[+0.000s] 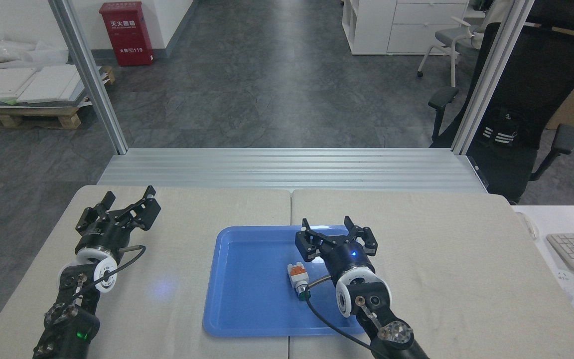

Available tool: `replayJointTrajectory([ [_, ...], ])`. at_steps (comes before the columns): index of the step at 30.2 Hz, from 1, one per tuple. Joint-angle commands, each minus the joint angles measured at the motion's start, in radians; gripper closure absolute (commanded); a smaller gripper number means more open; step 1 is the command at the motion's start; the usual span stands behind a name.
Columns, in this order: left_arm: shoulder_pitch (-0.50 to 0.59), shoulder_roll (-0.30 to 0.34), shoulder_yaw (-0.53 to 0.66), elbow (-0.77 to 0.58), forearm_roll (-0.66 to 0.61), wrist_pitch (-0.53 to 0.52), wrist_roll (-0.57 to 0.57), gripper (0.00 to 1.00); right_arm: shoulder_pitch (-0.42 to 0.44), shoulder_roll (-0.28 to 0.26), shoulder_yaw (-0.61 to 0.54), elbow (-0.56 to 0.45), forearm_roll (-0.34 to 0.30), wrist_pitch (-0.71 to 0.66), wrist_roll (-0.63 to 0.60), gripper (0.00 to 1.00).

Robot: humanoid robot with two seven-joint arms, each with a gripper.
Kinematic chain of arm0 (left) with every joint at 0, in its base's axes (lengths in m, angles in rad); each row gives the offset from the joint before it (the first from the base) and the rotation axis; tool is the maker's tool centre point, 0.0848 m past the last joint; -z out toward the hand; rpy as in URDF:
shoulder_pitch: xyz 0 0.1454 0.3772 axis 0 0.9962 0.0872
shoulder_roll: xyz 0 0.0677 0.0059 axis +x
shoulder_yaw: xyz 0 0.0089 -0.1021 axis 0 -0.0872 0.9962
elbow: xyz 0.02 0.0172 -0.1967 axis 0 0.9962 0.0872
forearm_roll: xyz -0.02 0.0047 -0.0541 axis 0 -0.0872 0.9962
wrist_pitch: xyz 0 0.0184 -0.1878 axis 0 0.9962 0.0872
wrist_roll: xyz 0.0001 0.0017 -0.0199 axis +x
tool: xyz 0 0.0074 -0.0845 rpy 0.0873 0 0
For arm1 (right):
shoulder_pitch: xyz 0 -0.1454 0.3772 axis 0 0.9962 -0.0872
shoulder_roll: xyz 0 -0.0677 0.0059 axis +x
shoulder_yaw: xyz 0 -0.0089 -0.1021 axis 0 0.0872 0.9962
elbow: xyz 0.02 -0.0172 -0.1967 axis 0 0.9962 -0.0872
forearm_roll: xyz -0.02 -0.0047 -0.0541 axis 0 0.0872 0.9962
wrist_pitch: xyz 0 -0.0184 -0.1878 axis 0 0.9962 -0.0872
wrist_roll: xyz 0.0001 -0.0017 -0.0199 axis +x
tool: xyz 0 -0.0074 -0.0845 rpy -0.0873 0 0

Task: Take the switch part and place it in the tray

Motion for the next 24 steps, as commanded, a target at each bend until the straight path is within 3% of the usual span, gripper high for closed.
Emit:
replayJointTrajectory([
  [1,0.000,0.001,0.000,-0.001,0.002,0.000,0.000,0.00,-0.042,-0.109,-0.249,-0.004,-0.007,-0.217,-0.132,0.03],
  [5,0.000,0.001,0.000,0.000,0.000,0.000,0.000,0.00,-0.034,-0.192,-0.394,0.019,-0.054,-0.399,-0.160,0.02],
  [10,0.000,-0.001,0.000,0.000,0.000,0.000,0.000,0.00,0.001,-0.304,-0.432,0.094,-0.143,-0.415,-0.160,0.03],
  [16,0.000,-0.001,0.000,0.000,0.002,0.000,0.000,0.00,0.058,-0.313,-0.428,0.111,-0.155,-0.415,-0.157,0.03],
  [24,0.000,0.001,0.000,-0.001,0.000,0.000,0.000,0.00,0.039,-0.318,-0.410,0.110,-0.145,-0.420,-0.138,0.03],
])
